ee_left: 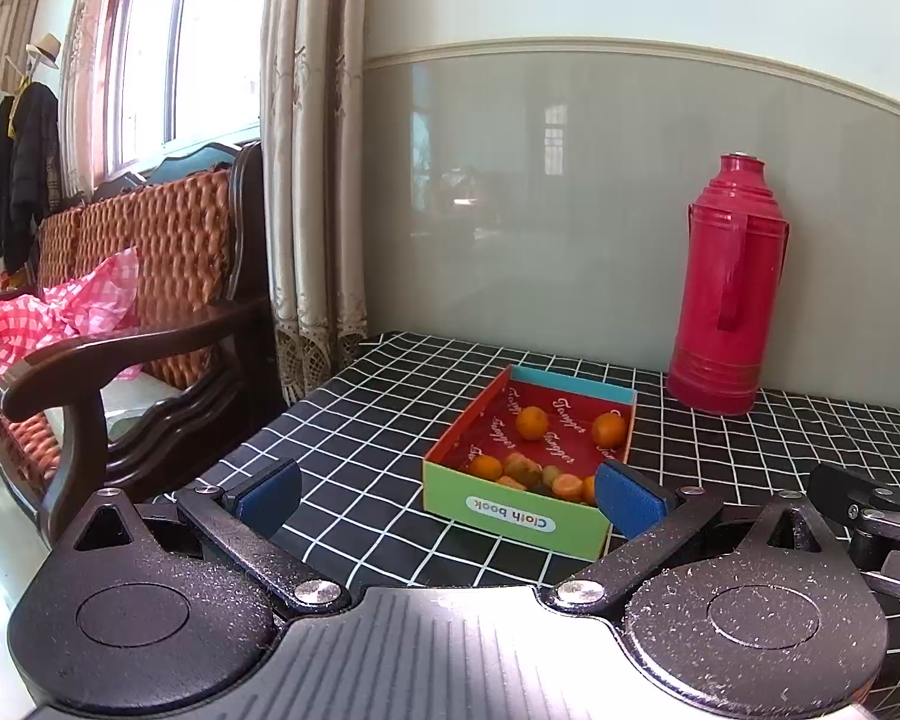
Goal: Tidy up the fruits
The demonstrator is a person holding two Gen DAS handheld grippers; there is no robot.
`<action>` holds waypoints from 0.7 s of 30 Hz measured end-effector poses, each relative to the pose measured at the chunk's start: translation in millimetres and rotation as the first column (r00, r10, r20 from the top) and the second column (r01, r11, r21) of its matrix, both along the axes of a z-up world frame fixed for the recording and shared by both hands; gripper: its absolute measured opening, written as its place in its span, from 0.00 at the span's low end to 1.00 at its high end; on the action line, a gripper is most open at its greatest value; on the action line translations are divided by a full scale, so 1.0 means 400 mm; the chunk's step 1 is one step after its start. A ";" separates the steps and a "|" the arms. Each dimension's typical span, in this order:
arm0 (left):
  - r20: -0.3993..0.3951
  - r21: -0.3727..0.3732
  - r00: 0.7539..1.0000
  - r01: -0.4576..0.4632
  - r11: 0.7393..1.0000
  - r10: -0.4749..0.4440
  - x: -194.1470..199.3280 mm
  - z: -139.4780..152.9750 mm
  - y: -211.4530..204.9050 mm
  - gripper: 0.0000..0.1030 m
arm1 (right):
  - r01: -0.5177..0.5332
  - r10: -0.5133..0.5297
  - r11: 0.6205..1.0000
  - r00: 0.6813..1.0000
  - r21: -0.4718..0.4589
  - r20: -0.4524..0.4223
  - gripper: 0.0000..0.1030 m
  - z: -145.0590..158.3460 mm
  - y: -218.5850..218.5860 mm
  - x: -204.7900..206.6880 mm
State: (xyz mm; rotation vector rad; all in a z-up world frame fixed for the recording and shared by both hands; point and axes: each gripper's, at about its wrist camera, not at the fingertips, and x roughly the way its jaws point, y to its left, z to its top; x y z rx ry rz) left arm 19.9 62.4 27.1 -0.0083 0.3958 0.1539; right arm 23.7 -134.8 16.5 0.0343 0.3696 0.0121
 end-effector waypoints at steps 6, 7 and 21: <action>-0.002 0.015 1.000 0.004 1.000 -0.004 0.000 -0.001 -0.005 1.00 | 0.004 -0.004 1.000 1.000 0.008 0.002 0.94 0.001 -0.002 0.002; -0.002 0.017 1.000 0.004 1.000 -0.004 0.000 0.000 -0.006 1.00 | 0.003 -0.004 1.000 1.000 0.008 0.002 0.94 0.002 -0.002 0.002; 0.002 0.023 1.000 0.009 1.000 -0.009 -0.001 0.002 -0.009 1.00 | 0.007 -0.007 1.000 1.000 0.004 0.006 0.94 0.002 0.003 0.005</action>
